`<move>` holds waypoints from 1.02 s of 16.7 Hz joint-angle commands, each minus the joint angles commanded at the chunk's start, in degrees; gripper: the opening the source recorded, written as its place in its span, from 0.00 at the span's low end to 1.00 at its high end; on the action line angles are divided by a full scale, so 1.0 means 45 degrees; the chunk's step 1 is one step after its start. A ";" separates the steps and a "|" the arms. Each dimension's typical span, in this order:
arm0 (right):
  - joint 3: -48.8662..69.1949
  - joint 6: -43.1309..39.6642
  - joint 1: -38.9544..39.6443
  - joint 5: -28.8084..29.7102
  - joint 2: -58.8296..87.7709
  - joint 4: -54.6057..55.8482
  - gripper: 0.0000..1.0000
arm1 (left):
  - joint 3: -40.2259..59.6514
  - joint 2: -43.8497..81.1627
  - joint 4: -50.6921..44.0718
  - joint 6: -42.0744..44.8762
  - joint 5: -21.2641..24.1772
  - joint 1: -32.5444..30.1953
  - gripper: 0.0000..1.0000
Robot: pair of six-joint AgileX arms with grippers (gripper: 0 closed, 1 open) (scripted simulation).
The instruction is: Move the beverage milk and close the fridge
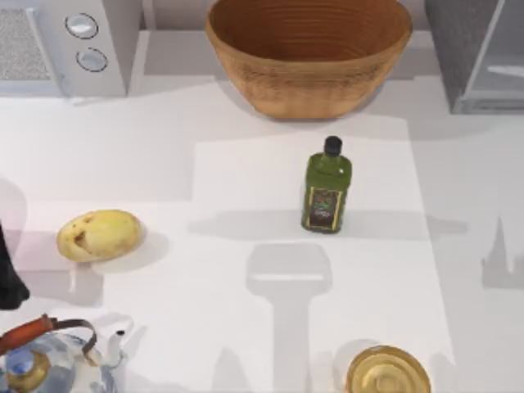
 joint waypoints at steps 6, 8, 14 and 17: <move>-0.1513 -0.0251 0.0441 0.0065 -0.1784 -0.1341 1.00 | 0.0000 0.0000 0.0000 0.0000 0.0000 0.0000 1.00; -0.1513 -0.0251 0.0441 0.0065 -0.1784 -0.1341 1.00 | 0.0000 0.0000 0.0000 0.0000 0.0000 0.0000 1.00; -0.0764 -0.0329 0.0384 0.0080 -0.2529 -0.2162 1.00 | 0.0000 0.0000 0.0000 0.0000 0.0000 0.0000 1.00; 0.0701 -0.0524 0.0408 0.0065 -0.4202 -0.4206 1.00 | 0.0000 0.0000 0.0000 0.0000 0.0000 0.0000 1.00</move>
